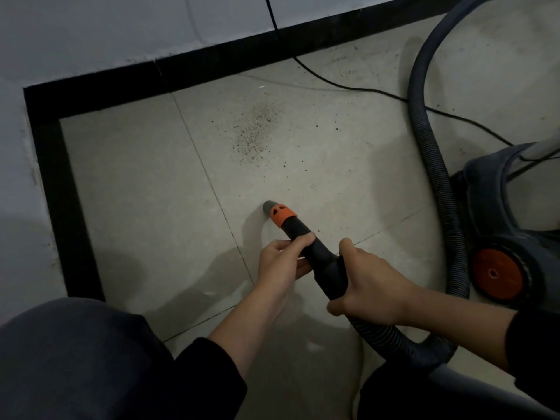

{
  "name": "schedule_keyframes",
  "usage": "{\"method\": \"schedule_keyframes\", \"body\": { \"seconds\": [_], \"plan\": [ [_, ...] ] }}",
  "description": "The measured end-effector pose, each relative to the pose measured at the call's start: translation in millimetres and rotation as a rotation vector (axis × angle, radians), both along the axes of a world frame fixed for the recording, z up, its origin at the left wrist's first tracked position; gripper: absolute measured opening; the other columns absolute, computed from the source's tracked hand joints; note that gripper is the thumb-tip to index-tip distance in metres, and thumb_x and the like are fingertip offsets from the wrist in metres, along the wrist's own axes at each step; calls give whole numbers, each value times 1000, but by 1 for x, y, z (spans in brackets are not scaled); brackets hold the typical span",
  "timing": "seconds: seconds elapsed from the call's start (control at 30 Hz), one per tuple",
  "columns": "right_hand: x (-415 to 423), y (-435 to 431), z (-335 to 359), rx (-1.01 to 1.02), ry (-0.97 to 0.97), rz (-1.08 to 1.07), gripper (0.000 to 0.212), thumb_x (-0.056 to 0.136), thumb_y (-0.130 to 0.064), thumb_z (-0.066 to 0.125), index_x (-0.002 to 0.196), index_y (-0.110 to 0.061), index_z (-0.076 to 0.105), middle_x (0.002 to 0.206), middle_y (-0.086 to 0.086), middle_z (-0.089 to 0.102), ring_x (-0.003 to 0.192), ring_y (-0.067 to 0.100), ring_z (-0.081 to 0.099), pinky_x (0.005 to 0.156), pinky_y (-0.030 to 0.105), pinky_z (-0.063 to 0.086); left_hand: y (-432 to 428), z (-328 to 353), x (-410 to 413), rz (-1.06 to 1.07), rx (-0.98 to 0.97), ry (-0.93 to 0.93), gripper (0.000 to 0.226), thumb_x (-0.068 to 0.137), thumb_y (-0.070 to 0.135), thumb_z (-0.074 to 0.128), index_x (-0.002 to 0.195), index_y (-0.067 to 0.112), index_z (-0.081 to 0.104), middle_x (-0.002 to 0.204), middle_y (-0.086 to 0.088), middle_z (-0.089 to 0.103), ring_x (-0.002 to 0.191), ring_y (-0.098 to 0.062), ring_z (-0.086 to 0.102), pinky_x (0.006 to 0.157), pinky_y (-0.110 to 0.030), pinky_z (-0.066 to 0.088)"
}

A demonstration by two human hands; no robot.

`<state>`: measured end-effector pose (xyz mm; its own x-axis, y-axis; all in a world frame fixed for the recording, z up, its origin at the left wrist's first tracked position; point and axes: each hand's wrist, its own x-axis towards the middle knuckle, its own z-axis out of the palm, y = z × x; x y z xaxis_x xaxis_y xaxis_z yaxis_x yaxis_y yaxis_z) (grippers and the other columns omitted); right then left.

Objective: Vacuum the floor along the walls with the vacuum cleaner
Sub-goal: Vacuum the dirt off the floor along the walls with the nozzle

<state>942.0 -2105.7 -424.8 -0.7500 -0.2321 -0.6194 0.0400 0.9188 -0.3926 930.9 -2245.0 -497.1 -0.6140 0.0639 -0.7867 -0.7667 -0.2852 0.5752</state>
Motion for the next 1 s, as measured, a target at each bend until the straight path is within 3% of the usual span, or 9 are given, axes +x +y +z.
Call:
{"method": "schedule_keyframes", "body": {
  "seconds": [0.2, 0.37, 0.6, 0.9, 1.0],
  "plan": [
    [-12, -12, 2, -29, 41, 24, 59, 68, -35, 80, 77, -34, 22, 83, -4, 45, 65, 8, 46, 48, 18, 29, -8, 1, -10, 96, -9, 2, 38, 82, 30, 76, 105, 4, 62, 96, -9, 74, 85, -19, 74, 88, -36, 58],
    [-25, -26, -2, -57, 66, 37, 56, 67, -35, 80, 79, -30, 26, 86, -2, 48, 70, 12, 51, 52, 22, 36, -18, 4, -19, 218, -29, -5, 35, 83, 27, 76, 103, 3, 61, 89, -6, 74, 70, -12, 73, 76, -29, 57],
    [-34, -39, -6, -86, 95, 52, 56, 68, -35, 80, 90, -24, 29, 89, -1, 47, 74, 16, 51, 54, 24, 38, -27, 6, -24, 309, -70, 14, 22, 84, 27, 75, 94, 12, 63, 96, -8, 72, 85, -18, 70, 70, -25, 55],
    [-31, -30, -6, -64, 98, -1, 56, 68, -37, 79, 95, -24, 32, 91, -2, 49, 75, 14, 55, 59, 28, 51, -21, 4, -28, 250, -36, 28, 29, 82, 28, 77, 100, 8, 65, 95, -8, 74, 86, -17, 72, 75, -27, 57],
    [-28, -24, -6, -50, 94, -22, 56, 68, -37, 79, 92, -25, 30, 87, -5, 46, 71, 10, 51, 52, 21, 41, -16, 3, -27, 200, -32, 43, 35, 82, 30, 77, 105, 6, 65, 94, -6, 74, 87, -17, 72, 77, -27, 57]
  ]
}}
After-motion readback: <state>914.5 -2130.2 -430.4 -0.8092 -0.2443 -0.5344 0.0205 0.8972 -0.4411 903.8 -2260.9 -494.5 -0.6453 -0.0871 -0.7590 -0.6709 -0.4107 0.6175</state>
